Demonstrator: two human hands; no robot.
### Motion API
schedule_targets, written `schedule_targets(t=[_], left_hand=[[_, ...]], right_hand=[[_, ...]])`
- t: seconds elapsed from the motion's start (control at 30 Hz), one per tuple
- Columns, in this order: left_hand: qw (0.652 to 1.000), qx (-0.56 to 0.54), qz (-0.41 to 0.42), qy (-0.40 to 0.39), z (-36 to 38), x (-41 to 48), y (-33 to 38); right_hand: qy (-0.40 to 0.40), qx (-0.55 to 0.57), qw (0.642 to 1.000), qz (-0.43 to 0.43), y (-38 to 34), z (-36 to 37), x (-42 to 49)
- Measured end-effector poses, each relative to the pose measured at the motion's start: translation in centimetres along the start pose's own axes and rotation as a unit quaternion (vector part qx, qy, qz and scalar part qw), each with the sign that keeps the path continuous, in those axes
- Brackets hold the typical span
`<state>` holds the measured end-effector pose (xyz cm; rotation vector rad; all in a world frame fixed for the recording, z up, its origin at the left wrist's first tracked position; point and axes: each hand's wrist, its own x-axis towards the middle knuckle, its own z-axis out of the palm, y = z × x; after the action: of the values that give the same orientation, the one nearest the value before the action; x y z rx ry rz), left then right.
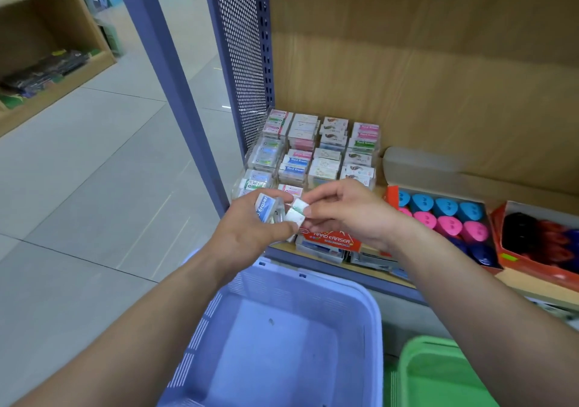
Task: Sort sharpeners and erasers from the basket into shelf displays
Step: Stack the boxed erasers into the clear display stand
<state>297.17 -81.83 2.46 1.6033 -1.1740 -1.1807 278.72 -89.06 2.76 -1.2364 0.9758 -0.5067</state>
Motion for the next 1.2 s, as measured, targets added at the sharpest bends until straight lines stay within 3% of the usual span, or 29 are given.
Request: schedule_targets(t=[0.37, 0.53, 0.73, 0.9, 1.2], left_hand=[[0.999, -0.047, -0.008, -0.018, 1.6, 0.4, 0.7], [0.999, -0.05, -0.003, -0.02, 2.4, 0.6, 0.9], [0.998, -0.06, -0.014, -0.01, 3.0, 1.0, 1.0], [0.999, -0.048, -0.018, -0.003, 3.5, 0.9, 1.3], [0.999, -0.026, -0.021, -0.008, 3.8, 0.4, 2.0]], right_hand=[[0.052, 0.11, 0.992, 0.023, 0.6, -2.2, -0.9], [0.037, 0.097, 0.995, 0.006, 1.2, -1.7, -1.2], [0.086, -0.005, 0.994, -0.065, 2.8, -1.9, -1.2], [0.084, 0.079, 0.991, -0.063, 3.3, -1.7, -1.6], [0.106, 0.078, 0.986, -0.098, 3.4, -2.5, -2.3]])
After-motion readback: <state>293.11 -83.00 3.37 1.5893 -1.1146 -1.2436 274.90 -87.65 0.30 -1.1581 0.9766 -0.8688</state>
